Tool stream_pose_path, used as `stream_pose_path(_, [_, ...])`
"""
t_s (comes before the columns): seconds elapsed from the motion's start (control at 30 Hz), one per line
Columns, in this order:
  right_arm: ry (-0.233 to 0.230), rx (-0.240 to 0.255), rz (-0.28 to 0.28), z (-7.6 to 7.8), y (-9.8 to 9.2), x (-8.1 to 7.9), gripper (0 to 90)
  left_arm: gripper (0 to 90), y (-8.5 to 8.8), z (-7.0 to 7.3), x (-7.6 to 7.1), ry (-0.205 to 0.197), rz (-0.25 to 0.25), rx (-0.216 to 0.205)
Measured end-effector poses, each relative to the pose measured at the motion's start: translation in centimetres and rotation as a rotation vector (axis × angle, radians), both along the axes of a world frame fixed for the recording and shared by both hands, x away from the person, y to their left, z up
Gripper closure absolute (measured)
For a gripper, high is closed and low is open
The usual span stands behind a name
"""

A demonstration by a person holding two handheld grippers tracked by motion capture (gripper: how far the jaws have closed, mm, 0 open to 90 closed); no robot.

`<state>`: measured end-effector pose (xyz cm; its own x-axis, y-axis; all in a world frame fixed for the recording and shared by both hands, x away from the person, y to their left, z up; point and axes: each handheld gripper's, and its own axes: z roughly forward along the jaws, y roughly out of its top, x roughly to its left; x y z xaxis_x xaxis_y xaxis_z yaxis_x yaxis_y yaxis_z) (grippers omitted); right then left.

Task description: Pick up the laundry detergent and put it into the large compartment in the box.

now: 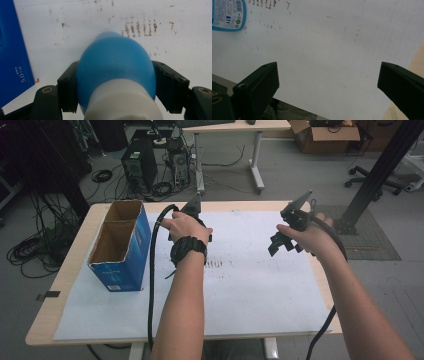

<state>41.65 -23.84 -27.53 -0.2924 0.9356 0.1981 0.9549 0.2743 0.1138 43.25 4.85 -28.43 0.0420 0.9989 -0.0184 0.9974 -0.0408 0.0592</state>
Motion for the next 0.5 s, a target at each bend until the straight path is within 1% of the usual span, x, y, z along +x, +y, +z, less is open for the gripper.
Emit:
stream_pose_path(0.23, [0.001, 0.000, -0.001, -0.03, -0.03, 0.01, 3.7, 35.9, 0.07, 0.04, 0.07, 0.004, -0.003, 0.019])
stream_pose_path(0.5, [0.000, 0.001, 0.000, -0.07, -0.11, -0.01, 3.7, 36.3, -0.04, 0.04, 0.10, 0.010, -0.001, 0.029])
